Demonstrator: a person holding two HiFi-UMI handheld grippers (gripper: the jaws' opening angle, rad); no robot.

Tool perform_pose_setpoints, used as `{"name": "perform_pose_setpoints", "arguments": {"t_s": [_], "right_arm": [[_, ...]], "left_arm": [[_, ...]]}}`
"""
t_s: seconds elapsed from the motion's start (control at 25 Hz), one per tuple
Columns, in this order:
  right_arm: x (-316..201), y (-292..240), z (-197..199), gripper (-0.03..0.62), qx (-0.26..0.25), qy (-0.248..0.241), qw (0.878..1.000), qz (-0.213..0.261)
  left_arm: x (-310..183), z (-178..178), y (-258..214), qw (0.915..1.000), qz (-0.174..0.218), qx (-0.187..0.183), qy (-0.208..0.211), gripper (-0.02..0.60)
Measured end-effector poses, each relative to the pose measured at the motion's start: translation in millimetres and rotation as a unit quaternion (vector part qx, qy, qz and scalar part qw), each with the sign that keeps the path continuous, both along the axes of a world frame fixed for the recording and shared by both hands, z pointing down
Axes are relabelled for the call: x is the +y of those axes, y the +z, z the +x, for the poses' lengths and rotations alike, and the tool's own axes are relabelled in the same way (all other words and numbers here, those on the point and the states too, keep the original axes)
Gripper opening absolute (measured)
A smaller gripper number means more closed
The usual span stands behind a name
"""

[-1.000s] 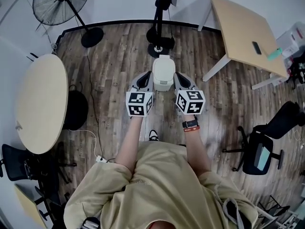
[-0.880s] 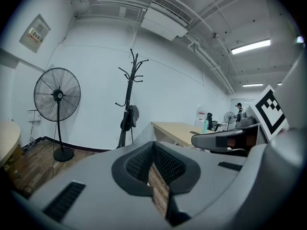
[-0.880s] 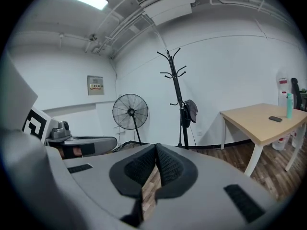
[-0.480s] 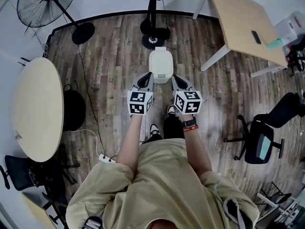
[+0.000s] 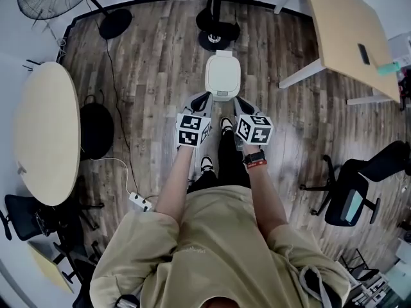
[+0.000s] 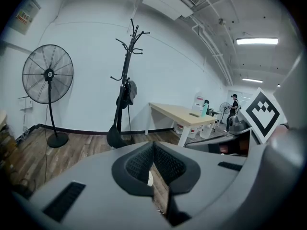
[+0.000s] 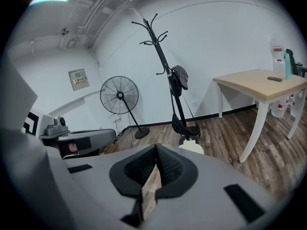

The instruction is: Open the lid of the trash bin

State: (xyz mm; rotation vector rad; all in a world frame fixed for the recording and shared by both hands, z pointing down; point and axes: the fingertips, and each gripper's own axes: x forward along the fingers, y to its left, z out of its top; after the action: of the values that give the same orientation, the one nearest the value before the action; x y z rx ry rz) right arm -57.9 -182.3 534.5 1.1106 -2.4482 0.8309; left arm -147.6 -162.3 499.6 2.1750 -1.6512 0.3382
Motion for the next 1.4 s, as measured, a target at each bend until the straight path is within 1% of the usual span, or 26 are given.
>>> {"name": "perform_pose_setpoints", "arguments": {"t_s": [0.2, 0.56, 0.8, 1.04, 1.4], "right_arm": [[-17, 50, -3, 0.006, 0.010, -0.006, 1.000, -0.029], [-44, 121, -10, 0.006, 0.012, -0.015, 0.998, -0.063], [-58, 171, -12, 0.006, 0.019, -0.014, 0.996, -0.084], [-69, 219, -12, 0.006, 0.033, -0.025, 0.992, -0.117], [-94, 286, -25, 0.006, 0.042, -0.046, 0.990, -0.127]], "left_arm": [[-20, -4, 43, 0.9996, -0.027, 0.009, -0.003, 0.023], [-48, 2, 113, 0.9979, -0.062, 0.011, 0.012, 0.023], [-62, 0, 159, 0.9960, -0.087, 0.018, 0.009, 0.023], [-75, 2, 202, 0.9931, -0.115, 0.023, 0.009, 0.023], [-95, 3, 271, 0.9896, -0.140, 0.031, 0.012, 0.023]]}}
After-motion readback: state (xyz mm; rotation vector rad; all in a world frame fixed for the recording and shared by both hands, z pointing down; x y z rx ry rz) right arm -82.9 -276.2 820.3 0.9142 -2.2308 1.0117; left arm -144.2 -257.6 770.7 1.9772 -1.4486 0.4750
